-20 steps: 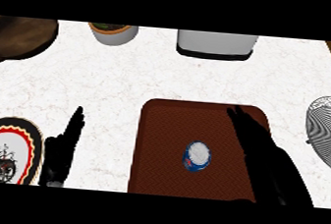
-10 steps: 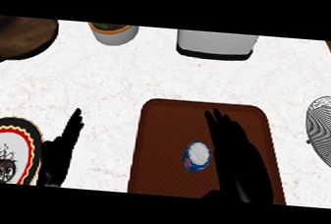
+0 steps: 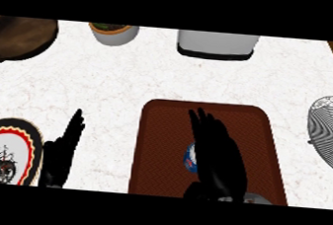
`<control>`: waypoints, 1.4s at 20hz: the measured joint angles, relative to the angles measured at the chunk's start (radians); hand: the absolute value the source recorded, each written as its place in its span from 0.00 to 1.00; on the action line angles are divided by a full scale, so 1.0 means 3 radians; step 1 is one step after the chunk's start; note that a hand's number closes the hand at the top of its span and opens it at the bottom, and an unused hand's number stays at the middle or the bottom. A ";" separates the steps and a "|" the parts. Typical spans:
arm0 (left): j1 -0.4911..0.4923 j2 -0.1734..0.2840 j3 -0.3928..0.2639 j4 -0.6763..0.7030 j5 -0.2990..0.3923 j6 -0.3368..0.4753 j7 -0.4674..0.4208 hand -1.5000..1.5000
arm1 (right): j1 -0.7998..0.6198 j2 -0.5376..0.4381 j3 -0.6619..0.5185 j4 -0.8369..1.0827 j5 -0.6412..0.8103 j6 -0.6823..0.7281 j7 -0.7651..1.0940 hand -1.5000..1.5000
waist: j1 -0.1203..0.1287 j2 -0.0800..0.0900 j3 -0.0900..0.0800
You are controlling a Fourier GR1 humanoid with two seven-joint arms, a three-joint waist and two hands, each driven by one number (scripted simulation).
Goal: Pick the can from the tray and place it in the tiered basket
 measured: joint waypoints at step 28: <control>-0.0095 -0.0121 0.0122 0.0085 -0.0148 -0.0084 0.0052 0.50 | 0.0145 0.0485 -0.0494 0.0791 0.0122 0.0656 -0.0203 0.00 | -0.0013 0.0000 0.0001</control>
